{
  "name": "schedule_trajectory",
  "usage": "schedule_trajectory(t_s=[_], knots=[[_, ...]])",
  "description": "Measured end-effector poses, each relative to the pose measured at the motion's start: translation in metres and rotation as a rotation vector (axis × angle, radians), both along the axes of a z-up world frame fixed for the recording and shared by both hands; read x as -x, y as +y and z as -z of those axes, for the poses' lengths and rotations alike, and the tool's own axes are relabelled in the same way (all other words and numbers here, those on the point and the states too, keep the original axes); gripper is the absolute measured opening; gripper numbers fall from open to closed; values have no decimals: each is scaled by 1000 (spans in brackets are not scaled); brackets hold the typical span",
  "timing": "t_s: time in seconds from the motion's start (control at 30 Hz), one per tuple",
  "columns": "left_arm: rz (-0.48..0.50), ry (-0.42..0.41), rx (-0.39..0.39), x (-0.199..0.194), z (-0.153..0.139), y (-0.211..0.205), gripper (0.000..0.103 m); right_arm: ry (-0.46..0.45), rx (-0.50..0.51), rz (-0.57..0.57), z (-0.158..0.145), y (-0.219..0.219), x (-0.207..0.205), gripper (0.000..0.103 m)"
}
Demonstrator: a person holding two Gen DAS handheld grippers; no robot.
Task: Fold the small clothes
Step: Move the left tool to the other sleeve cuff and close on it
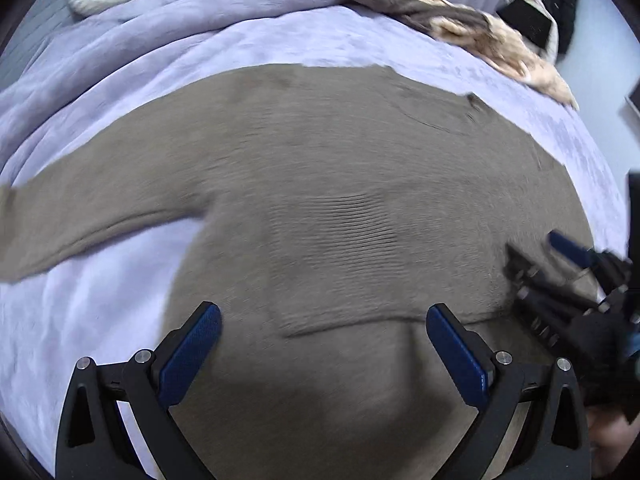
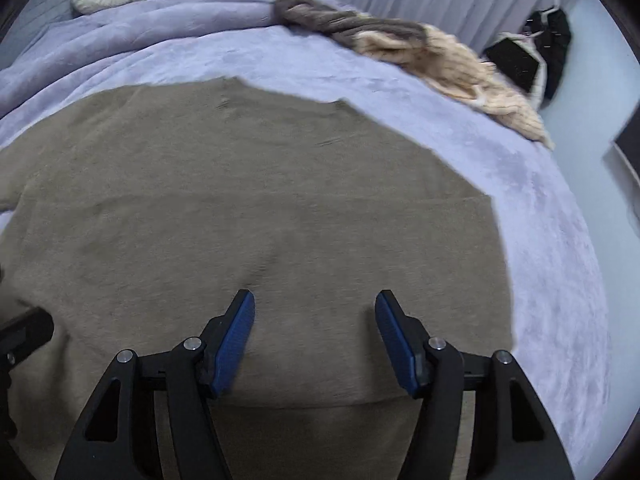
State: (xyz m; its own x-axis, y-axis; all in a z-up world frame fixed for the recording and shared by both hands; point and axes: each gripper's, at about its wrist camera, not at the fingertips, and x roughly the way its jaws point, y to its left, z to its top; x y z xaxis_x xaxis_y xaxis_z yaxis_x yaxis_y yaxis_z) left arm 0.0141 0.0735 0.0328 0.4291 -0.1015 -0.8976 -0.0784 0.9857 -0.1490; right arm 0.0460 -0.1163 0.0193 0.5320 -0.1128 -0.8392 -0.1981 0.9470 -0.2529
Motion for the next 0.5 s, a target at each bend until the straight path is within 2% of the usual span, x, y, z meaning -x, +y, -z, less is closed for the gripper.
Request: schedule_trajectory(t_s=[0.07,0.17,0.37,0.4,0.5], knots=[[-66,-7,23,10,0,27,103,-47,42,-60,-5,18,10,65],[-203,-14,97,23,1,84,103,-52,-85,-110,-22,23,19,66],[-561,-50,172,52,9,210,103,-53,-102,-125,-33,35,27,68],[-604,-54,185,57,11,230,103,-51,-100,-130,-33,37,26,68],[-651,-84,251,66,21,272,103,-33,-97,-148,-31,46,28,68]])
